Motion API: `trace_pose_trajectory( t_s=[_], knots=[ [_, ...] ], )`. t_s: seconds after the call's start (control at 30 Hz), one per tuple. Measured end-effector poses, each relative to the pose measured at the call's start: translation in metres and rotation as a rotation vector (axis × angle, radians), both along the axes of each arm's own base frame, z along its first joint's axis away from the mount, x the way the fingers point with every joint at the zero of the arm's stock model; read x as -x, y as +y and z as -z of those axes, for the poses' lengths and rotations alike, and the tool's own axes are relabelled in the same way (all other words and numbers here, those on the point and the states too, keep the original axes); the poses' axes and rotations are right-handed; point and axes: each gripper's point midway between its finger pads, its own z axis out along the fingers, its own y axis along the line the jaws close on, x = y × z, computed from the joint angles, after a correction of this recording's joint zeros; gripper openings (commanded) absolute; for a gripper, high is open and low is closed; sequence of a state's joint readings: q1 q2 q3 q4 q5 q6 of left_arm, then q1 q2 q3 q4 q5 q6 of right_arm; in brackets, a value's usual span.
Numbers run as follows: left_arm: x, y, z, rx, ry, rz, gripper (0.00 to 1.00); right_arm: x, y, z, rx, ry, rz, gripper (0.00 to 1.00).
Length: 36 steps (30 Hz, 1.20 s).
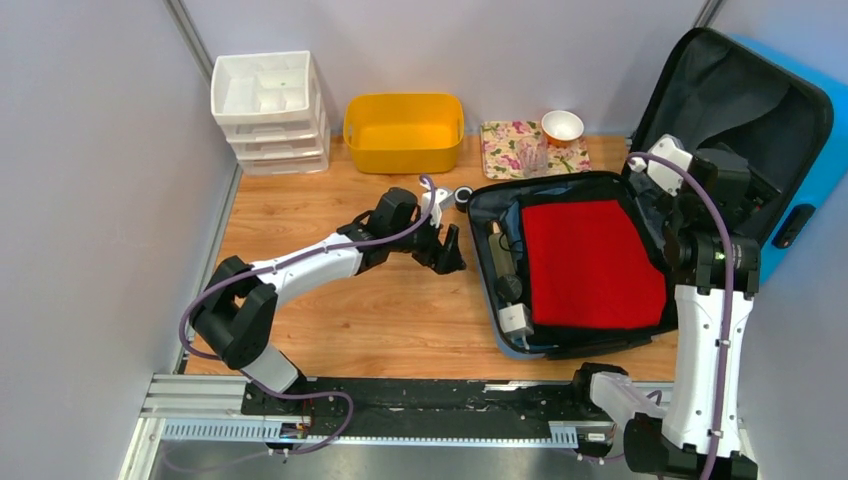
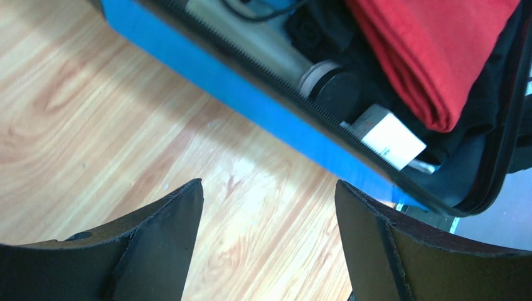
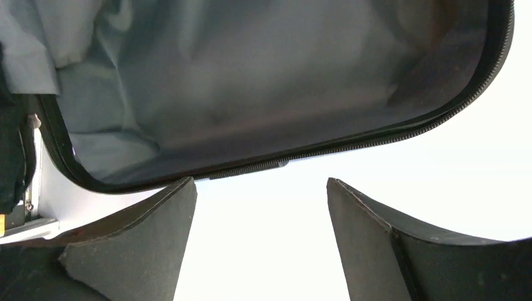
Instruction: Open, take out, and arrange the luggage
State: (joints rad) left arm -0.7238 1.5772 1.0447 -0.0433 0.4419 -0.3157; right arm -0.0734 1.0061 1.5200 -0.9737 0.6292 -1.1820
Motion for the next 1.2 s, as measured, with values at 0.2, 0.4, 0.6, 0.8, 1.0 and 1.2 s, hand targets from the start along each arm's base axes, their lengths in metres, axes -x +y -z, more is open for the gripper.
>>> trace_pose_trajectory(
  t_s=[0.2, 0.4, 0.6, 0.8, 1.0, 1.2],
  knots=[
    [0.003, 0.032, 0.014, -0.039, 0.054, -0.038, 0.91, 0.003, -0.003, 0.003, -0.054, -0.003, -0.025, 0.83],
    [-0.032, 0.071, -0.009, -0.053, 0.012, -0.060, 0.93, 0.011, 0.030, 0.002, -0.224, -0.052, -0.169, 0.81],
    [-0.072, 0.114, -0.044, -0.065, -0.136, -0.042, 0.95, 0.011, 0.077, 0.035, -0.505, -0.014, -0.298, 0.84],
    [-0.077, 0.141, -0.054, -0.191, -0.279, 0.110, 0.93, 0.000, 0.122, 0.082, -0.778, 0.106, -0.402, 0.82],
    [-0.119, 0.144, -0.058, -0.351, -0.509, 0.282, 0.90, -0.009, 0.148, 0.131, -0.988, 0.258, -0.387, 0.81],
    [-0.178, 0.136, -0.021, -0.440, -0.587, 0.354, 0.89, -0.002, 0.158, 0.140, -1.046, 0.275, -0.390, 0.81]
  ],
)
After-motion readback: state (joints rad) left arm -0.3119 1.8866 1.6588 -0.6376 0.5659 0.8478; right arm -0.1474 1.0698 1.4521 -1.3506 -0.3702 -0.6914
